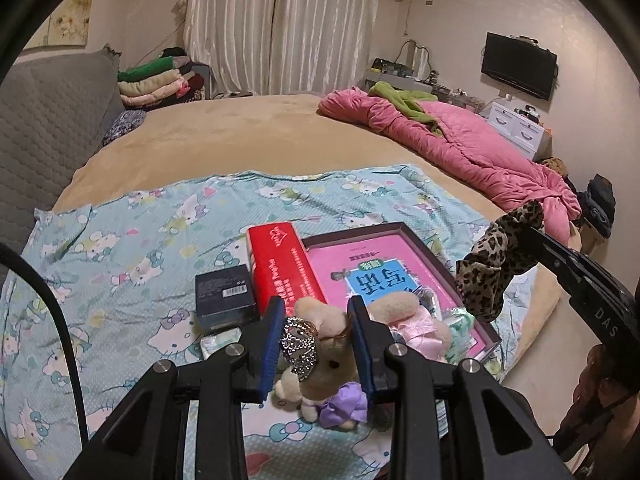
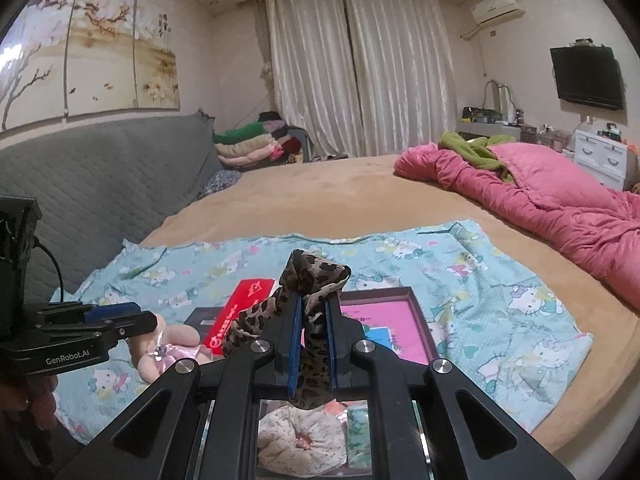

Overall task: Organize soft objects
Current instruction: 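Carry the beige bear and leopard scrunchie over the pink box with both tools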

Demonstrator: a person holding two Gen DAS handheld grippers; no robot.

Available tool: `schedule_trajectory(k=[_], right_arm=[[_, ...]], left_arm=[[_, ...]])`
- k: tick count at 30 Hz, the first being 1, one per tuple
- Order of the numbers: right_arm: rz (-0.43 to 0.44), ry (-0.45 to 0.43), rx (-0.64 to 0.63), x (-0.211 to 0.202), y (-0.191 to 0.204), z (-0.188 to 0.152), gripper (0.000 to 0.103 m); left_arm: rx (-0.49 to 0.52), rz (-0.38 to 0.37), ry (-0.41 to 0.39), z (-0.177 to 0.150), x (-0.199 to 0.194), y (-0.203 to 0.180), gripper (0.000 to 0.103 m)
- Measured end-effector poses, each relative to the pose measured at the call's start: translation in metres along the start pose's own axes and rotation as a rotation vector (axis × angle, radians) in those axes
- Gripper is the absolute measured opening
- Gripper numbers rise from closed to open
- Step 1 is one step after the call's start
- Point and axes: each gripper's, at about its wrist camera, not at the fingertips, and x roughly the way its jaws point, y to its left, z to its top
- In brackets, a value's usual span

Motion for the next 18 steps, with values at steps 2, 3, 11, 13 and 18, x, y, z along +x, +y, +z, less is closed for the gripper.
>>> schedule_trajectory(k=[2, 3, 11, 13, 18], right_arm=[[-0.007, -0.001, 0.006, -0.001, -0.004, 0.001, 0.011], [-0.013, -0.001, 0.011, -0.002, -0.007, 0.001, 0.011], [-0.059, 0.005, 0.056, -0.001, -0.032, -0.006, 0.011], [-0.064, 0.010, 0.073, 0.000, -0.039, -0.008, 0.011], [-0.080, 0.016, 0.104, 0.002, -0.053, -0.014, 0.011]], left_arm=[[0.008, -0.004, 0.003, 0.003, 0.003, -0.005, 0.032], [0.011, -0.005, 0.004, 0.003, 0.004, -0.007, 0.032], [0.040, -0.020, 0.043, 0.002, 0.027, -0.024, 0.032], [0.045, -0.024, 0.053, 0.001, 0.032, -0.029, 0.033], [0.059, -0.028, 0.074, 0.001, 0.046, -0.040, 0.033]])
